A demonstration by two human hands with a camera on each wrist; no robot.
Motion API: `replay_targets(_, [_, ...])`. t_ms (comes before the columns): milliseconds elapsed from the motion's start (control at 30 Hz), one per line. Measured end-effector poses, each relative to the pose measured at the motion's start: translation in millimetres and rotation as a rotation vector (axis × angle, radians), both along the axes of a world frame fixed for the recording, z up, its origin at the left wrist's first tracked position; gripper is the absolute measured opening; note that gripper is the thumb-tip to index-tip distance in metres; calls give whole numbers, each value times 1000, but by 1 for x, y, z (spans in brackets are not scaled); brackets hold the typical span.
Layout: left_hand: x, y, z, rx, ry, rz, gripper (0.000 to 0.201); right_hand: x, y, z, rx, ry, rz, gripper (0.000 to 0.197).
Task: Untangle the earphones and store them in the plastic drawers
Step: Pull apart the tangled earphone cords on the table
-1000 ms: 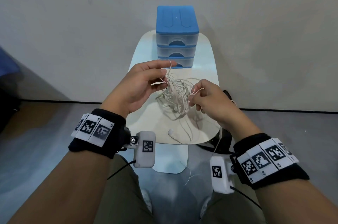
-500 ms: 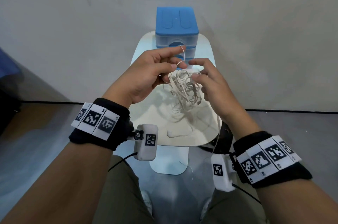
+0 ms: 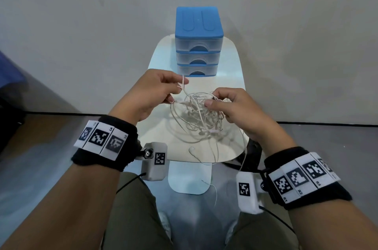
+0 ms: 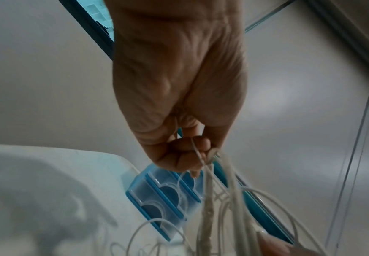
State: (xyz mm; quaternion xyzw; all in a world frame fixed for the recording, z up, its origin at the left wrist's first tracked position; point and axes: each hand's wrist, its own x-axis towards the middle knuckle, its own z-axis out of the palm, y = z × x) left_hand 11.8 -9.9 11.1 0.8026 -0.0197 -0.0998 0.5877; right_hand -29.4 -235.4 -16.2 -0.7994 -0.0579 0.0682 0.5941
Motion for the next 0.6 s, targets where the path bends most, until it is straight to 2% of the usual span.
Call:
replay_targets(133, [-2,4,-4,27,54,-3,10,1,-3,0,66,84,-3,25])
replay_targets(367, [-8,-3,0,71,51,-90,13,2,-3,-4,72,96,-46,28])
replay_targets(600, [-11,-4,-1,163,76,-162,26,0,-3,-3,36,104,-27,23])
